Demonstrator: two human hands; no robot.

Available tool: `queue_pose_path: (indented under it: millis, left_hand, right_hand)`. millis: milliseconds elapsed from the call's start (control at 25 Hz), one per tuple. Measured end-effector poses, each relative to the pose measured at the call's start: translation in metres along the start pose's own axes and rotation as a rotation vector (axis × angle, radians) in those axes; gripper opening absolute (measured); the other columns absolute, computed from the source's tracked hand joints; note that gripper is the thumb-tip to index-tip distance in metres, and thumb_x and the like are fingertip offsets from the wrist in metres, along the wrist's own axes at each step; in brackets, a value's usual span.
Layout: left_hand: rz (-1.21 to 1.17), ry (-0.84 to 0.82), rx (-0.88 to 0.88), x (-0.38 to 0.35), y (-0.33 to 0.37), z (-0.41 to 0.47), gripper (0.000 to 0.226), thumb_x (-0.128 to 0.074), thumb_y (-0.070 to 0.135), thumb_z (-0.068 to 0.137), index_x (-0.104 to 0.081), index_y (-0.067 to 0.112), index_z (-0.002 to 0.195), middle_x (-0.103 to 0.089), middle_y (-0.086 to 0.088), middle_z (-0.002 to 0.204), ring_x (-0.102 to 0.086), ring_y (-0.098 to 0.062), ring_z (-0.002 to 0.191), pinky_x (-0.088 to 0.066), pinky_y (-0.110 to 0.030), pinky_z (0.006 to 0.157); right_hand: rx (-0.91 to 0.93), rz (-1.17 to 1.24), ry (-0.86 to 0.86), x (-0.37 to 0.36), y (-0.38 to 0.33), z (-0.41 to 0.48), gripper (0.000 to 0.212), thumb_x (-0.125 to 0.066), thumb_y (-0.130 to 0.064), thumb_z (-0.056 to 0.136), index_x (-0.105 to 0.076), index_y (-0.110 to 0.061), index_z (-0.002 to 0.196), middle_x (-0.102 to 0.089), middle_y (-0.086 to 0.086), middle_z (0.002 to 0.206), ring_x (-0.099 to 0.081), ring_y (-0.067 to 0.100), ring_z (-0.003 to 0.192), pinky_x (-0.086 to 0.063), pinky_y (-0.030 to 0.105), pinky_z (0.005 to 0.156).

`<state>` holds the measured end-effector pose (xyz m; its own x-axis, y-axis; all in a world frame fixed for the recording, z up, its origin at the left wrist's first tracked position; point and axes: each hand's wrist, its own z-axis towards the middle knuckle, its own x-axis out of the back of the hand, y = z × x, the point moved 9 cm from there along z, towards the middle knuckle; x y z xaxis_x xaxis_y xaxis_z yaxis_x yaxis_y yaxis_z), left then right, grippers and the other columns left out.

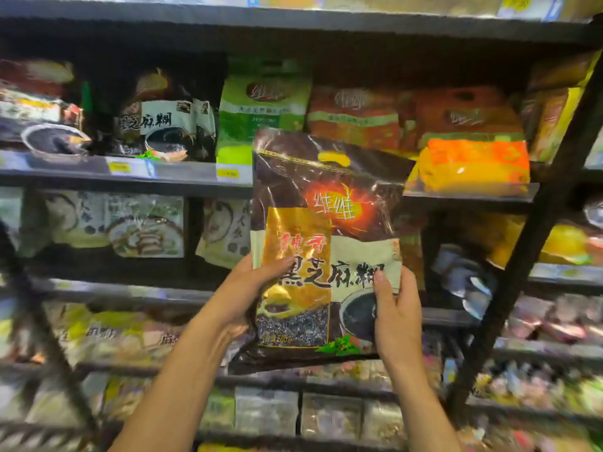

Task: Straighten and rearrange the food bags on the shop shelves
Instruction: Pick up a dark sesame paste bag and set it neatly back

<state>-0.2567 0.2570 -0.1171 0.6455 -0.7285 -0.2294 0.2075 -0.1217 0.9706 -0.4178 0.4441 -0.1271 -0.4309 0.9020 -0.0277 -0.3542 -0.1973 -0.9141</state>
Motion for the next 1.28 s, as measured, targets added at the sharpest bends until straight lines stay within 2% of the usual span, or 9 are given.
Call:
queue_pose_path:
  millis: [120, 320, 440, 640, 760, 920, 1040, 1160, 1280]
  left_hand:
    - [-0.019, 0.119, 0.094, 0.029, -0.057, -0.049, 0.051, -0.078, 0.022, 0.075, -0.065, 0.013, 0.124, -0.08, -0.012, 0.106, -0.079, -0.027, 0.089, -0.062, -0.043, 0.084]
    - [-0.02, 0.325, 0.224, 0.082, -0.136, -0.12, 0.035, -0.077, 0.019, 0.082, -0.066, 0.018, 0.115, -0.081, -0.009, 0.107, -0.078, -0.021, 0.088, -0.061, -0.038, 0.082]
    - [-0.042, 0.382, 0.266, 0.103, -0.164, -0.149, 0.026, -0.075, 0.016, 0.087, -0.067, 0.022, 0.11, -0.081, -0.005, 0.106, -0.078, -0.019, 0.091, -0.057, -0.042, 0.091]
    - [-0.074, 0.424, 0.336, 0.142, -0.195, -0.185, 0.052, -0.08, 0.025, 0.079, -0.063, 0.019, 0.128, -0.079, -0.009, 0.115, -0.074, -0.033, 0.111, -0.059, -0.047, 0.093]
    - [-0.09, 0.444, 0.363, 0.165, -0.208, -0.201, 0.053, -0.084, 0.026, 0.078, -0.066, 0.017, 0.127, -0.078, -0.012, 0.116, -0.074, -0.034, 0.11, -0.057, -0.051, 0.099]
    - [-0.121, 0.478, 0.401, 0.195, -0.217, -0.216, 0.056, -0.078, 0.029, 0.076, -0.064, 0.017, 0.129, -0.078, -0.013, 0.118, -0.073, -0.036, 0.111, -0.055, -0.053, 0.101]
    - [-0.136, 0.465, 0.405, 0.219, -0.213, -0.218, 0.057, -0.077, 0.029, 0.078, -0.063, 0.016, 0.131, -0.077, -0.013, 0.118, -0.073, -0.037, 0.111, -0.054, -0.055, 0.102]
    - [-0.147, 0.415, 0.403, 0.242, -0.206, -0.216, 0.052, -0.074, 0.028, 0.08, -0.064, 0.016, 0.129, -0.078, -0.014, 0.116, -0.076, -0.035, 0.104, -0.058, -0.049, 0.094]
    - [-0.186, 0.381, 0.403, 0.262, -0.202, -0.211, 0.048, -0.073, 0.027, 0.08, -0.064, 0.017, 0.126, -0.079, -0.012, 0.112, -0.078, -0.029, 0.095, -0.062, -0.044, 0.084]
  right_hand:
    - [-0.117, 0.029, -0.041, -0.006, 0.042, -0.057, 0.019, -0.054, -0.024, 0.106, -0.058, -0.024, 0.125, -0.067, -0.01, 0.108, -0.065, -0.012, 0.088, -0.05, 0.008, 0.069]
    - [-0.321, 0.012, -0.19, -0.023, 0.11, -0.142, 0.016, -0.054, -0.026, 0.106, -0.058, -0.031, 0.121, -0.067, -0.009, 0.104, -0.067, -0.002, 0.089, -0.053, 0.022, 0.071]
    - [-0.393, -0.002, -0.249, -0.03, 0.132, -0.174, 0.021, -0.051, -0.024, 0.108, -0.058, -0.029, 0.128, -0.067, -0.01, 0.105, -0.065, -0.011, 0.085, -0.051, 0.012, 0.067]
    - [-0.503, -0.017, -0.356, -0.044, 0.144, -0.224, 0.024, -0.048, -0.024, 0.109, -0.055, -0.039, 0.126, -0.068, -0.02, 0.098, -0.066, -0.003, 0.091, -0.053, 0.012, 0.068]
    - [-0.539, -0.002, -0.441, -0.051, 0.146, -0.246, 0.035, -0.045, -0.011, 0.109, -0.046, -0.033, 0.136, -0.069, -0.026, 0.099, -0.063, -0.02, 0.092, -0.052, 0.006, 0.069]
    - [-0.507, -0.033, -0.536, -0.071, 0.145, -0.254, 0.037, -0.041, -0.003, 0.108, -0.047, -0.027, 0.136, -0.067, -0.047, 0.099, -0.06, -0.026, 0.099, -0.05, 0.004, 0.084]
    - [-0.525, -0.061, -0.607, -0.097, 0.143, -0.255, 0.031, -0.041, -0.006, 0.109, -0.057, -0.031, 0.117, -0.07, -0.043, 0.087, -0.064, -0.021, 0.092, -0.045, 0.0, 0.075]
    - [-0.598, -0.117, -0.744, -0.132, 0.148, -0.261, 0.007, -0.056, -0.032, 0.105, -0.062, -0.034, 0.11, -0.075, -0.027, 0.085, -0.068, -0.001, 0.094, -0.048, 0.004, 0.069]
    - [-0.741, -0.077, -0.817, -0.162, 0.149, -0.268, 0.029, -0.064, -0.043, 0.091, -0.061, -0.035, 0.119, -0.079, -0.016, 0.095, -0.074, 0.006, 0.096, -0.059, 0.022, 0.084]
